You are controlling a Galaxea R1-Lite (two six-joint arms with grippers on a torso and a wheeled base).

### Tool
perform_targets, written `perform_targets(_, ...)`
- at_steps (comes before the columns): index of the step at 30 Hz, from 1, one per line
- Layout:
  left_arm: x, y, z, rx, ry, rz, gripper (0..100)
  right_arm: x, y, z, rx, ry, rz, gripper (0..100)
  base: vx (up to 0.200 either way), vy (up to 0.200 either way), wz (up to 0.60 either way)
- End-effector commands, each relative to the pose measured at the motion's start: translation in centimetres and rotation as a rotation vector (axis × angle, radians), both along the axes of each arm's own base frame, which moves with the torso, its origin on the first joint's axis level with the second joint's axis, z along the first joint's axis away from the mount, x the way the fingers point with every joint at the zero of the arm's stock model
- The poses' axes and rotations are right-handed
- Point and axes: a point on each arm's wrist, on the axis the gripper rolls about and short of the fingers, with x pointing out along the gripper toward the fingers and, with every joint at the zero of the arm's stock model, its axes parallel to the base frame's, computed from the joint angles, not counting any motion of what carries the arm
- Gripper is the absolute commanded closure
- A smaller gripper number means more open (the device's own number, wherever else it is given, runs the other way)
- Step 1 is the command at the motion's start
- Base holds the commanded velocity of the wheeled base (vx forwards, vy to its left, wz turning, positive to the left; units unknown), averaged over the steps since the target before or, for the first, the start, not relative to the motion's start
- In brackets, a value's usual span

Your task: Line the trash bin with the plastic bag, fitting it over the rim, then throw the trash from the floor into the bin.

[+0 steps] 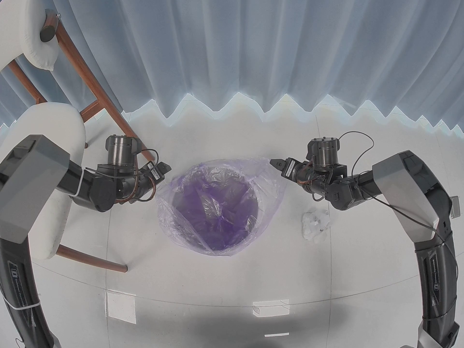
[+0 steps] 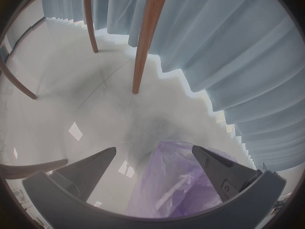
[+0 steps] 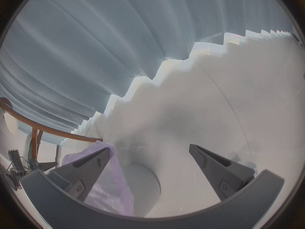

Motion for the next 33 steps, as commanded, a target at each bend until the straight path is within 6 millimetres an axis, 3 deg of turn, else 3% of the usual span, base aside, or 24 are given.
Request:
perform_targets(1, -5.0, 1.2, 4.6, -0.006, -0.075, -0.013, 0, -3.9, -1.9, 3.7, 0.021, -0.03, 0.012, 0, 0.0, 0.0, 0.0)
perform_targets(10, -11.0, 2.0, 5.5, 0.023, -0.107, -0.088, 0, -8.8, -3.2, 2.6, 0.032, -0.062, 0.049, 0, 0.0, 0.0, 0.0)
perform_targets(15, -13.6, 1.9, 3.6, 0.075, -0.066, -0.138, 0, -10.6, -3.4, 1.4, 0.011, -0.046, 0.071, 0, 0.0, 0.0, 0.0)
perform_targets(19, -15.8, -0.1, 1.4, 0.084, 0.01, -0.237, 0, -12.9, -1.3, -0.3, -0.004, 0.001, 0.145, 0, 0.0, 0.0, 0.0)
perform_targets(21, -15.6, -0.7, 0.7, 0.083, 0.026, -0.268, 0, -13.5, -0.2, -0.6, -0.007, -0.002, 0.175, 0, 0.0, 0.0, 0.0)
perform_targets(26, -12.6, -2.3, -1.9, 0.088, 0.042, -0.279, 0, -13.2, 1.4, -1.2, -0.016, -0.011, 0.212, 0, 0.0, 0.0, 0.0)
perform_targets(33, -10.1, -3.4, -4.6, 0.095, 0.059, -0.282, 0, -12.9, 1.8, -2.6, -0.058, -0.001, 0.225, 0, 0.0, 0.0, 0.0)
